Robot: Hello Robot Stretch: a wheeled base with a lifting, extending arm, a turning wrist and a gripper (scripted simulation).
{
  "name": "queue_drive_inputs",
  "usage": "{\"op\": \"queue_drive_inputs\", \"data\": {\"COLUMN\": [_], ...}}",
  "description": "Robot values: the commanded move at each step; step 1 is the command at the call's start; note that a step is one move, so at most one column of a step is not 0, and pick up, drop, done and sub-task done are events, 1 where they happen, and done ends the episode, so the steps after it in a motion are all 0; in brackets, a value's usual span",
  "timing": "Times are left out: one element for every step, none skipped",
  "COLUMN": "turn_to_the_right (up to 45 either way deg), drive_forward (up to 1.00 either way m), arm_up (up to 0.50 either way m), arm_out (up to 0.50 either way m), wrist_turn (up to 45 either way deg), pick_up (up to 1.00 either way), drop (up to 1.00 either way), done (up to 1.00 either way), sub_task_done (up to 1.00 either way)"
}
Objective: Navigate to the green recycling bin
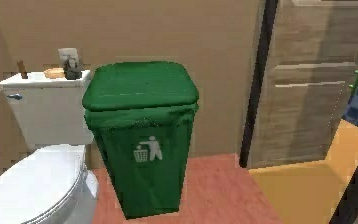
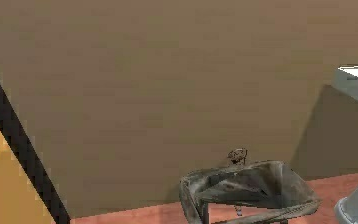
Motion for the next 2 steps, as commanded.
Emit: {"op": "queue_drive_inputs", "data": {"turn_to_the_right": [15.0,0.0], "drive_forward": [0.00,0.20], "arm_up": [0.00,0.00], "arm_out": [0.00,0.00], "wrist_turn": [0.0,0.0], "pick_up": [0.00,0.00], "drop": [0.00,0.00], "done": [0.00,0.00], "sub_task_done": [0.00,0.00]}}
